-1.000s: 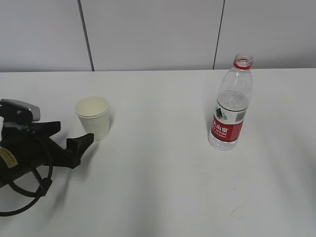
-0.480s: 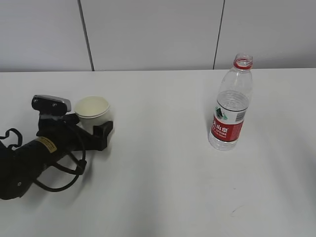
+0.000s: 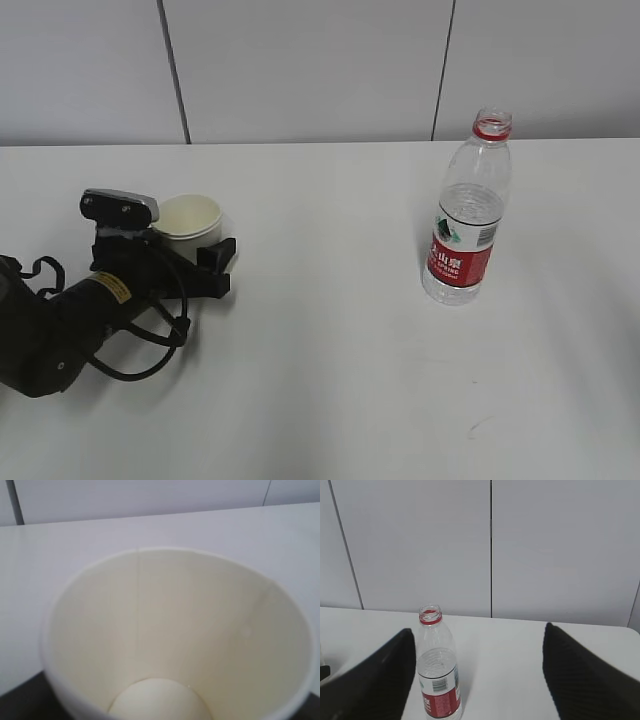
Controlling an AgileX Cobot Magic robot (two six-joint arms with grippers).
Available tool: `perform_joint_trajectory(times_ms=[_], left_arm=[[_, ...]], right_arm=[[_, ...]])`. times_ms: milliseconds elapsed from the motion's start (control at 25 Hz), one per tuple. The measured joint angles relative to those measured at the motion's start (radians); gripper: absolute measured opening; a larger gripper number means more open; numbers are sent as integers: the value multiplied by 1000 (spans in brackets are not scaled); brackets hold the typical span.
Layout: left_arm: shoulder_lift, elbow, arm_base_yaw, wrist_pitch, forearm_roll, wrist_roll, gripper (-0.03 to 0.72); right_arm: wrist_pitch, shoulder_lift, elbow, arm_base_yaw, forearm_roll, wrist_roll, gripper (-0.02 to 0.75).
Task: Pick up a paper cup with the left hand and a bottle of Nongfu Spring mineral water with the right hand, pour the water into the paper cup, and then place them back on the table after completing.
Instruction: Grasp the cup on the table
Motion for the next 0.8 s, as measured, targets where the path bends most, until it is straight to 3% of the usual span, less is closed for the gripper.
perform_joint_trajectory(times_ms=[280, 600, 800], left_arm=[[0, -3, 0, -4, -2, 0, 411], [0, -4, 0, -4, -2, 0, 402], [0, -4, 0, -4, -2, 0, 400]], right_arm=[[0, 0, 0, 0, 1, 0, 587], [-16, 84, 14, 0, 8, 0, 587], [-122, 243, 20, 0, 48, 0, 587]])
